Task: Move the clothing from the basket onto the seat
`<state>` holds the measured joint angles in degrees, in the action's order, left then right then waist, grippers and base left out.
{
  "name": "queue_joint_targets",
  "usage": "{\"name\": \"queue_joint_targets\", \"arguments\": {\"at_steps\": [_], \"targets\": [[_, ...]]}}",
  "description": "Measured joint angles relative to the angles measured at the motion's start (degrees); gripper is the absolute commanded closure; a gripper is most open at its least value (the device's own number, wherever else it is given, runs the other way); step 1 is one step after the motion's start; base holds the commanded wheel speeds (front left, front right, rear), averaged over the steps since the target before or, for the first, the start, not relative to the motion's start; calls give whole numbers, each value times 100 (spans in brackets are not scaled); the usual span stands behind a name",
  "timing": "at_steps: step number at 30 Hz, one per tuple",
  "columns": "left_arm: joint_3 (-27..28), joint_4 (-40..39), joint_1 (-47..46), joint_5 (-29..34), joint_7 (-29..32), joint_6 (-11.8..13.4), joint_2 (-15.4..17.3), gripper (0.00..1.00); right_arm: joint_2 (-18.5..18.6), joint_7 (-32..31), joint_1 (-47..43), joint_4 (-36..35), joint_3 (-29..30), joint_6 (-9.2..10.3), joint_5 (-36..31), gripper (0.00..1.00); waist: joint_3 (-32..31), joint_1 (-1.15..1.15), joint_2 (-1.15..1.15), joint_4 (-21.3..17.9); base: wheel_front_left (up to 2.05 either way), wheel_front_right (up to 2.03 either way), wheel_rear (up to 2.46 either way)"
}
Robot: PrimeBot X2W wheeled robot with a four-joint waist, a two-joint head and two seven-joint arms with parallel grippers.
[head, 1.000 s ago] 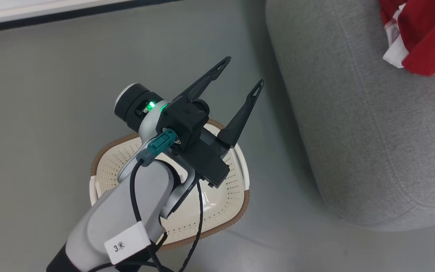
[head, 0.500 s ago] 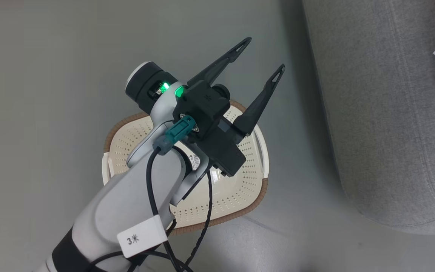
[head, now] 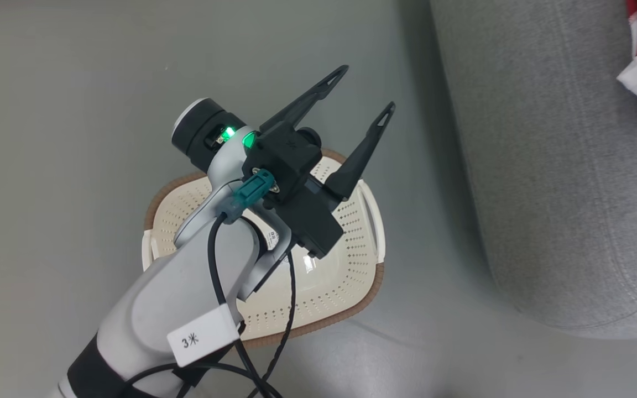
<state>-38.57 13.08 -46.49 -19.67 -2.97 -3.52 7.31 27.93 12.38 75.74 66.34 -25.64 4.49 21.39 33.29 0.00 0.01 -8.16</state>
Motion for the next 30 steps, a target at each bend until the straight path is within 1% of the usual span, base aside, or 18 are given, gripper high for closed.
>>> {"name": "queue_joint_targets", "arguments": {"at_steps": [1,2,6,10,13,14,15,18,23,26,30], "targets": [[4,46,5,0,-30,0,3,0,-36,37,0,13,-10,-3,0,33,-24,0,0,-24,0,0,0],[13,104,8,-1,-40,0,9,0,-86,46,0,20,-33,-13,-14,0,-53,0,0,-49,0,0,0],[51,354,60,-48,-109,-2,15,0,-321,125,-48,63,-70,-56,-22,0,-208,-1,0,-150,0,0,0],[52,583,149,-118,-213,-51,-3,0,-456,142,-324,118,-119,-99,-21,0,-425,-1,0,-252,0,0,0],[55,721,236,-191,-278,-53,-53,0,-494,183,-520,144,-183,-148,-30,0,-621,-1,-1,-319,0,0,0],[55,825,296,-221,-355,-58,-94,0,-492,186,-621,149,-213,-202,-58,0,-764,-1,-2,-357,0,0,0],[55,869,333,-250,-385,-59,-119,0,-491,187,-661,155,-232,-207,-77,0,-837,-1,-2,-373,0,0,0],[63,1015,421,-375,-485,-97,-181,0,-491,190,-776,152,-258,-299,-82,0,-1068,-1,-1,-409,0,0,0],[93,1232,588,-539,-677,-103,-252,0,-505,191,-964,145,-210,-408,-65,0,-1475,-1,-2,-416,0,0,0],[114,1346,701,-600,-779,-103,-303,0,-584,191,-1163,138,-167,-466,5,0,-1722,-2,-2,-380,0,0,0],[156,1519,848,-745,-857,-103,-342,0,-684,191,-1390,62,-191,-608,25,0,-2050,-2,-2,-288,0,0,0]]}}
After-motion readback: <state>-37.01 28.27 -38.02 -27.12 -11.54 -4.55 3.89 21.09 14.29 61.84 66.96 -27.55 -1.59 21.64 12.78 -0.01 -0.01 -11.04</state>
